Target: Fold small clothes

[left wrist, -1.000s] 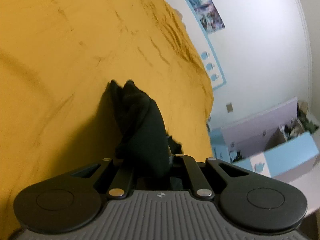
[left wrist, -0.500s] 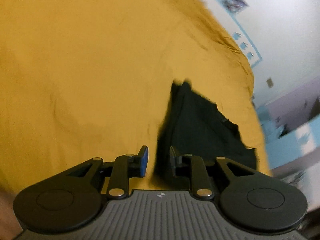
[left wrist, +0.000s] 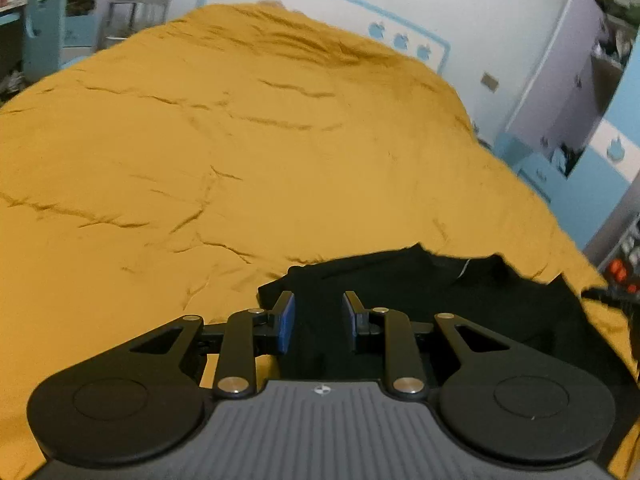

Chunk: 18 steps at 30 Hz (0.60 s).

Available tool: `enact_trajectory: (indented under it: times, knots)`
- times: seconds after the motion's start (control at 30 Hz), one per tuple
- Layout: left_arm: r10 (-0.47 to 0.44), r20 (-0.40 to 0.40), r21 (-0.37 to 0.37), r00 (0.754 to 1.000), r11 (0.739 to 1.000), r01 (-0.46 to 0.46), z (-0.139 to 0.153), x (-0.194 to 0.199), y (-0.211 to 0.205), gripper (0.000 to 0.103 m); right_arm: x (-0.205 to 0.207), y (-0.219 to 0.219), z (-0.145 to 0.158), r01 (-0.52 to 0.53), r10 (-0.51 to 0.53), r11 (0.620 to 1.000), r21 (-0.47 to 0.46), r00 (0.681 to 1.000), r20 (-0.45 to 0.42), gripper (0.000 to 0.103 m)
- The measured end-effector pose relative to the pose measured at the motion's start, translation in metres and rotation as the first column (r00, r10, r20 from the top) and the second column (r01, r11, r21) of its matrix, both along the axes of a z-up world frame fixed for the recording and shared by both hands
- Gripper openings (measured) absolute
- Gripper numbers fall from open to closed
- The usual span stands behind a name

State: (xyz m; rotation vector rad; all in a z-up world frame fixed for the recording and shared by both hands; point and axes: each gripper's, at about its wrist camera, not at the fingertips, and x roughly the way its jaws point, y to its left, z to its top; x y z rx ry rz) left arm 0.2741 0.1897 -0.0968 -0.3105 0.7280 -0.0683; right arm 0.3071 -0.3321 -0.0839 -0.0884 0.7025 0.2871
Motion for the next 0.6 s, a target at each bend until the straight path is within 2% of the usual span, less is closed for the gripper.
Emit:
enact_trajectory:
  times: [0.1, 0.2, 0.27, 0.4, 0.53, 0.6]
  knots:
    - [-0.025, -0.036, 0.022, 0.999, 0.999, 0.026, -0.014, 0.013, -0.001, 0.029, 0.027, -0.001, -0.012, 0.007, -0.005, 0.999, 0.045, 0.999, -0.046, 0.058]
    - [-0.049, -0.074, 0.043, 0.996, 0.998, 0.053, -0.023, 0.026, -0.002, 0.036, 0.043, 0.001, -0.024, 0.037, -0.033, 0.997, 0.065, 0.997, -0.071, 0.059]
    - [-0.061, -0.089, 0.057, 0.994, 0.996, 0.066, -0.028, 0.033, -0.002, 0.037, 0.048, 0.001, -0.029, 0.047, -0.042, 0.996, 0.073, 0.996, -0.076, 0.059]
    - [-0.076, -0.110, 0.067, 0.991, 0.994, 0.084, -0.033, 0.042, -0.005, 0.049, 0.059, 0.006, -0.038, 0.047, -0.039, 0.994, 0.101, 0.996, -0.079, 0.060]
    - [-0.086, -0.133, 0.118, 0.987, 0.988, 0.102, -0.034, 0.042, -0.011, 0.052, 0.059, 0.012, -0.039, 0.020, -0.012, 0.992, 0.124, 0.998, -0.067, 0.060]
    - [-0.098, -0.116, 0.118, 0.988, 0.987, 0.112, -0.032, 0.040, -0.011, 0.052, 0.058, 0.015, -0.039, 0.013, -0.006, 0.993, 0.116, 0.998, -0.063, 0.060]
